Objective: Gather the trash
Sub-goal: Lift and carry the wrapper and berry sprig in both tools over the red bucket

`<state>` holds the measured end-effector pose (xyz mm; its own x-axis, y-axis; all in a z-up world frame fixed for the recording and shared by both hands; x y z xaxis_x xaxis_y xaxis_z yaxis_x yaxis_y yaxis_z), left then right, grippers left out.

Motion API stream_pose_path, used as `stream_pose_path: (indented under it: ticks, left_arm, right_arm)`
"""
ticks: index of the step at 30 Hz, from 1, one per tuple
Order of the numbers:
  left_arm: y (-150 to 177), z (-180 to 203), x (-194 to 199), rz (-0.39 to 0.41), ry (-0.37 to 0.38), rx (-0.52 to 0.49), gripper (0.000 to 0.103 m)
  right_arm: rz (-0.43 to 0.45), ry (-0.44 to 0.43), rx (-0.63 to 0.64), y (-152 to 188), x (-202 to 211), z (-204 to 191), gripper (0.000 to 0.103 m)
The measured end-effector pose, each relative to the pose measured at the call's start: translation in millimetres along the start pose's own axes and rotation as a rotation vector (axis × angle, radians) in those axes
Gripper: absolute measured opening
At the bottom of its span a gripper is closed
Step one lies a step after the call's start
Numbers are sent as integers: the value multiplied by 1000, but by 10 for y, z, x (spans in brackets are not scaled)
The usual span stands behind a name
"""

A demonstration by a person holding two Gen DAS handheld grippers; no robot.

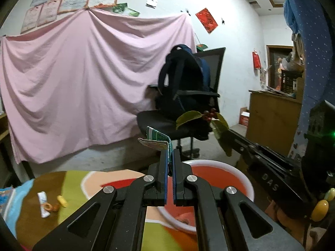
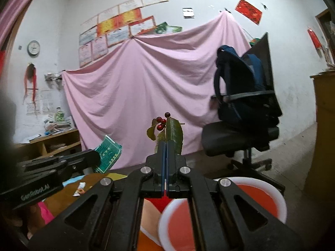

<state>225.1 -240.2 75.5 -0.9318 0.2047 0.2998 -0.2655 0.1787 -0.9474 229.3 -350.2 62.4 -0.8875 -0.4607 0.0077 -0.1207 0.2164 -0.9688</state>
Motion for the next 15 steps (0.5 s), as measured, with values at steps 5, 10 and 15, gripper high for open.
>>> stream_pose_path:
  ticks: [5,10,15]
  left_arm:
    - [52,221,-125,-36,36,-13,2]
    - [108,313,-243,-78,51,-19,2]
    - [167,348,-343,-121,67,-9,2]
  right_arm:
    - [-21,41,-64,41,50,225,30]
    - [-28,62,-104,61,80,349,31]
    - [-44,78,-139,93,87,422,31]
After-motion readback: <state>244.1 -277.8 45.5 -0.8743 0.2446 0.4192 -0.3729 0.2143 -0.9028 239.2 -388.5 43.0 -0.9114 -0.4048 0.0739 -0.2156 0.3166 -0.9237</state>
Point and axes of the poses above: each gripper's, at about its wrist camera, not at the fingertips, and x roughly against the way its jaws point, z to its right, y to its underside, the point moved 3 cm from there along -x, roughly the way its jaws point, and after that the axes turned 15 degrees about -y, right-handed, at the moved point
